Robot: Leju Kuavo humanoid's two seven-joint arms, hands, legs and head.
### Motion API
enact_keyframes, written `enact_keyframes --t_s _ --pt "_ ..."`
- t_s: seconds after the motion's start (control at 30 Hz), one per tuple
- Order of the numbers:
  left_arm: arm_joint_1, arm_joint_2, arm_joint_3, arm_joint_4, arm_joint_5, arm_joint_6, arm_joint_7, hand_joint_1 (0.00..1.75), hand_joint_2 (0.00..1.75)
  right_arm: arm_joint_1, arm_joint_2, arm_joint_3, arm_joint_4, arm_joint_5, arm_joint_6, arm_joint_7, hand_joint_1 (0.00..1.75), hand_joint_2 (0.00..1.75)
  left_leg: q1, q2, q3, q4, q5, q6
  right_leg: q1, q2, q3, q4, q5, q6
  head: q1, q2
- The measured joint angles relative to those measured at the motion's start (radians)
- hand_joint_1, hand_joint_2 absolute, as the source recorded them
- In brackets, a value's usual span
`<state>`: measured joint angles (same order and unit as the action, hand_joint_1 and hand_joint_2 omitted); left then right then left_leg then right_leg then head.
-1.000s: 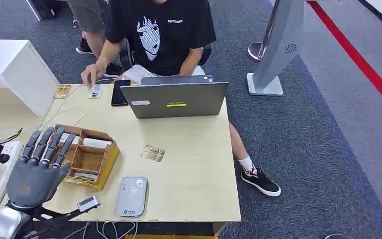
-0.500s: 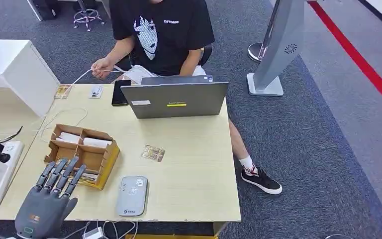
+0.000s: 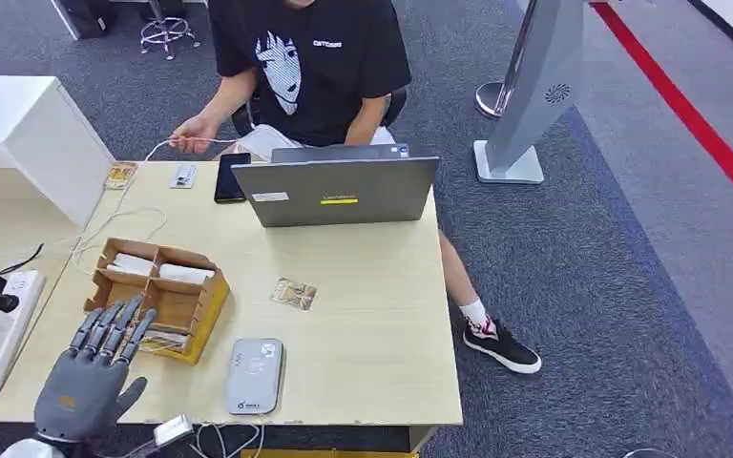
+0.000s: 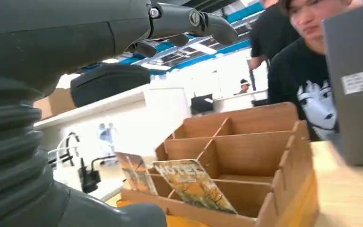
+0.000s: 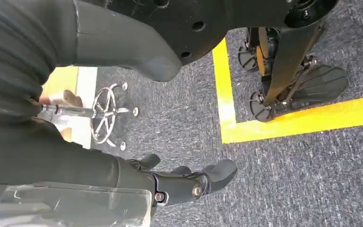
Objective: Pass the card to the sensor for recognition and then transmit it.
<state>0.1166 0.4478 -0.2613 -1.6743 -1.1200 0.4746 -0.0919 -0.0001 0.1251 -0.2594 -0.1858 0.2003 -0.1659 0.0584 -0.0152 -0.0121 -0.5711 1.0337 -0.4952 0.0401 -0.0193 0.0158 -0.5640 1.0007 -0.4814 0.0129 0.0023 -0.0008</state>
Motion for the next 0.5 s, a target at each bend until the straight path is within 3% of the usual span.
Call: enact_keyframes --t_s 0.5 --pt "-0.151 -0.08 0.002 0.223 0.021 -0.017 -0.055 0.0 1.75 -0.006 0.0 0.0 0.0 0.024 0.005 -0.003 0.0 1.75 0.0 0.0 0.0 0.0 0.0 0.0 0.0 0.0 0.0 0.0 0.0 0.0 0.0 0.0"
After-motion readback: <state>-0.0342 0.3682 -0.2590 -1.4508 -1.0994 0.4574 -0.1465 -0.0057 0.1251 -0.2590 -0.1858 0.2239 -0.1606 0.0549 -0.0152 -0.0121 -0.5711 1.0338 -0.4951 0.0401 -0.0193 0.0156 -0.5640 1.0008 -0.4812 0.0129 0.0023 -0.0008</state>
